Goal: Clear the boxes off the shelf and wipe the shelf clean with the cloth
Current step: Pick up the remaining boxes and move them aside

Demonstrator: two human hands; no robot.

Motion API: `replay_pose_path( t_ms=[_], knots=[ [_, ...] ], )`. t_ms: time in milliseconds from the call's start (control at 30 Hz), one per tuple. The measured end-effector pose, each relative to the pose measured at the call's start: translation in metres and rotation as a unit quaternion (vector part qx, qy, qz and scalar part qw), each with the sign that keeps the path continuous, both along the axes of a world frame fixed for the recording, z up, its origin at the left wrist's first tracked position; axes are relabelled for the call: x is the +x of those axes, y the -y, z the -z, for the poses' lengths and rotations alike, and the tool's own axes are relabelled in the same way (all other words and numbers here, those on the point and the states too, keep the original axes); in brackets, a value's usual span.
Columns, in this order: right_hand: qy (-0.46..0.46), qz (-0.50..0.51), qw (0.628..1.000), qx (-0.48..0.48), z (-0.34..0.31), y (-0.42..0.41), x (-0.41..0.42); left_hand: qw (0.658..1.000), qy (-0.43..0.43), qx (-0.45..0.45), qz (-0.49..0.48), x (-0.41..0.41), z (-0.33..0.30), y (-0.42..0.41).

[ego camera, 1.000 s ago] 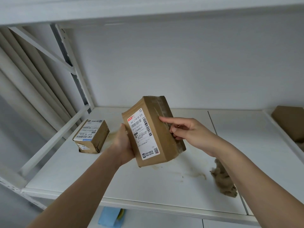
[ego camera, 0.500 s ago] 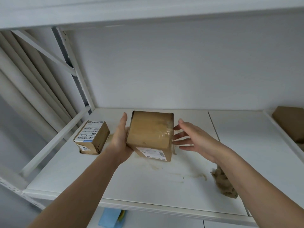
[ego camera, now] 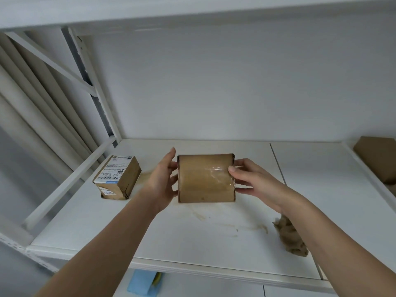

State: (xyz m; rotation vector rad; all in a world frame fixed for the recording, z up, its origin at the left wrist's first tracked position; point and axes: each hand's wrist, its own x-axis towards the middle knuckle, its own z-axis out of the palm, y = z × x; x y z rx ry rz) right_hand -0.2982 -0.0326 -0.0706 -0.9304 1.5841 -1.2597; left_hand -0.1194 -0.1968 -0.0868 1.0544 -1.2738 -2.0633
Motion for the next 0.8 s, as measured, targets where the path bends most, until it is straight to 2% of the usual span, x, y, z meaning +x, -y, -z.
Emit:
replay_pose_path(
  t_ms=[133,433,667,800],
  knots=[
    [-0.011,-0.029,0.999,-0.008,0.005,-0.005,-0.006,0.999,-0.007,-0.003,0.038,-0.005,0.0,-0.01],
    [-0.055,-0.073,0.995,-0.037,0.013,-0.018,-0.02,0.999,-0.028,-0.014,0.028,-0.029,0.006,-0.032],
    [-0.054,0.019,0.998,-0.029,0.003,-0.032,-0.042,0.998,-0.012,-0.027,0.052,-0.045,0.008,-0.043],
    [-0.023,0.153,0.988,-0.003,0.002,-0.042,-0.065,0.996,-0.024,0.013,0.081,-0.068,-0.004,-0.059]
  ],
)
